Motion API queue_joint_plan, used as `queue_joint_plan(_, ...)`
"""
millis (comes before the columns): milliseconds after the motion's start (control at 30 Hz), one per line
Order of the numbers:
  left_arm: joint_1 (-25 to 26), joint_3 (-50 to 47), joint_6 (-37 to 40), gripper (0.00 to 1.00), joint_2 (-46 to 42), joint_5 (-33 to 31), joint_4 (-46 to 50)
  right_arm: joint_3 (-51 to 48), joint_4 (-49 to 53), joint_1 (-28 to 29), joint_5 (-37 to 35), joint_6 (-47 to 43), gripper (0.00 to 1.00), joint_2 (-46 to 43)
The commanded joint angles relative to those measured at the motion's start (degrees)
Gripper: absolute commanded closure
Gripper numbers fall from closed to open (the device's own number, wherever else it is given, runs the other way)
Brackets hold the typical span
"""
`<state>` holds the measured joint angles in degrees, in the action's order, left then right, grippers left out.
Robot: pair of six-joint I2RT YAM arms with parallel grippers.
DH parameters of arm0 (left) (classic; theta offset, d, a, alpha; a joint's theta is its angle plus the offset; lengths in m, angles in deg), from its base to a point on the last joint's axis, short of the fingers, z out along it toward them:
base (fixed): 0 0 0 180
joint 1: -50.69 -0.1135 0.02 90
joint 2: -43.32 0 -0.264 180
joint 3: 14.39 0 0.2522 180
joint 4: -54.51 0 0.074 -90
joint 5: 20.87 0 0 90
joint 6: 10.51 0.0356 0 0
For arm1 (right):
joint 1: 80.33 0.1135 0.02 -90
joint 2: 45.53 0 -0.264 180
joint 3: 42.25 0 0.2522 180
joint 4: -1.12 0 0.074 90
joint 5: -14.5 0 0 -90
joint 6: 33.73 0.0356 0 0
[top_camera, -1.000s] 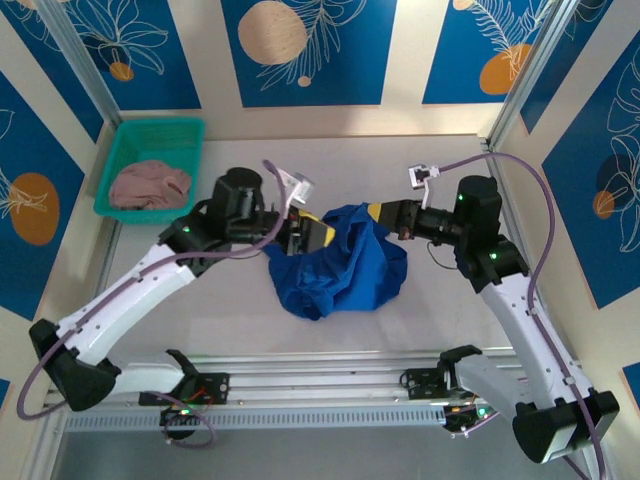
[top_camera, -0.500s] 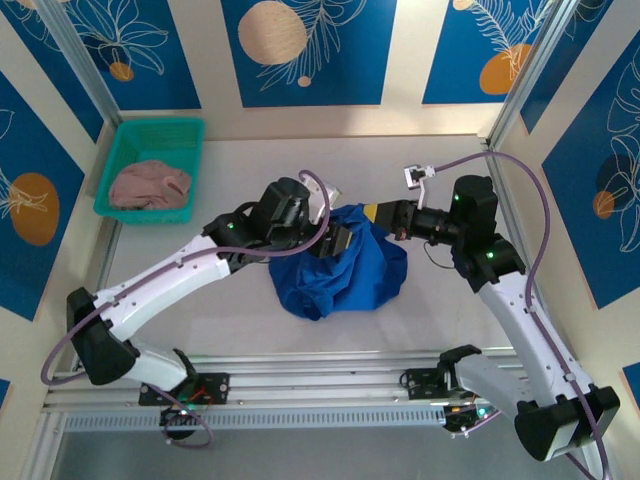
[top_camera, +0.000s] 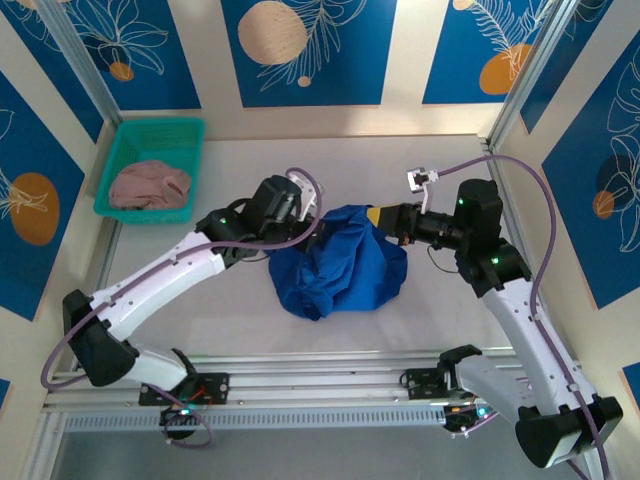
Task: Fold the inside-out t-shirt
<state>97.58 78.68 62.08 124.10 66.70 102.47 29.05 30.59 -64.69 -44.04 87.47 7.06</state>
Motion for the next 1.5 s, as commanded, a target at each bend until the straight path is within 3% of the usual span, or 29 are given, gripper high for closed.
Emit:
queue_joint_plan(0, -2.1, 1.6, 1.7, 0.96, -2.1, 3.9, 2.5, 0.8, -1.6, -0.3, 1.5, -1.8, 1.00, -1.4)
queue_joint_plan(100, -4.6, 1.9, 2.9, 1.00, -4.7, 6.6, 3.0, 2.0, 2.0, -0.6, -1.2, -5.4, 1.00, -2.3)
queue_joint_plan(167, -9.1, -0.1, 0.8, 1.00, -8.3, 18.6, -1.3, 4.1, 6.8, -0.7, -7.3, -7.8, 1.00, -2.2)
queue_joint_plan(233, -13.9, -4.0, -5.6, 1.00, -11.9, 34.7, -11.5, 5.3, 10.1, 0.2, -12.9, -9.9, 1.00, -1.6)
queue_joint_plan(300, -15.1, -6.1, -9.5, 1.00, -13.6, 43.8, -18.6, 5.2, 11.6, 2.4, -17.1, -11.8, 1.00, -0.8)
queue_joint_plan(367, -15.2, -5.5, -9.2, 1.00, -13.7, 47.2, -18.7, 4.3, 11.9, 4.7, -20.4, -13.4, 1.00, -0.2)
queue_joint_plan(533, -15.2, -2.5, -1.2, 1.00, -13.5, 39.1, -8.2, 3.6, 13.6, 9.2, -27.4, -17.0, 0.91, 0.8)
queue_joint_plan(700, -15.1, -2.2, -0.6, 1.00, -12.5, 38.3, -8.5, 7.2, 23.5, 14.0, -43.0, -17.8, 0.76, 3.5)
queue_joint_plan(800, -15.1, -1.5, 0.4, 1.00, -11.7, 38.2, -7.7, 9.1, 26.3, 17.1, -48.5, -19.2, 0.68, 4.1)
queue_joint_plan(867, -15.1, -1.0, 0.7, 1.00, -11.2, 38.2, -7.5, 8.1, 23.2, 19.2, -46.1, -21.0, 0.63, 3.0)
queue_joint_plan(967, -15.1, -0.5, 0.8, 1.00, -10.8, 38.3, -7.2, 6.3, 16.0, 21.8, -36.0, -21.9, 0.55, 2.0)
queue_joint_plan(1000, -15.1, -0.4, 0.8, 1.00, -10.7, 38.3, -7.1, 6.1, 14.0, 23.2, -33.8, -22.1, 0.44, 2.2)
queue_joint_plan(1100, -15.0, -0.3, 0.7, 1.00, -10.7, 38.3, -6.8, 5.7, 11.4, 28.0, -36.2, -25.0, 0.31, 3.4)
queue_joint_plan(1200, -15.0, -0.1, 0.8, 1.00, -10.7, 38.4, -6.6, 6.9, 11.9, 29.8, -41.1, -28.1, 0.29, 5.8)
queue_joint_plan(1367, -15.0, -0.1, 0.8, 1.00, -11.0, 38.5, -6.4, 8.3, 12.6, 30.2, -41.8, -31.0, 0.29, 9.0)
queue_joint_plan(1467, -15.0, -0.2, 0.7, 1.00, -11.1, 38.7, -6.5, 9.4, 13.4, 30.2, -44.4, -31.5, 0.37, 10.6)
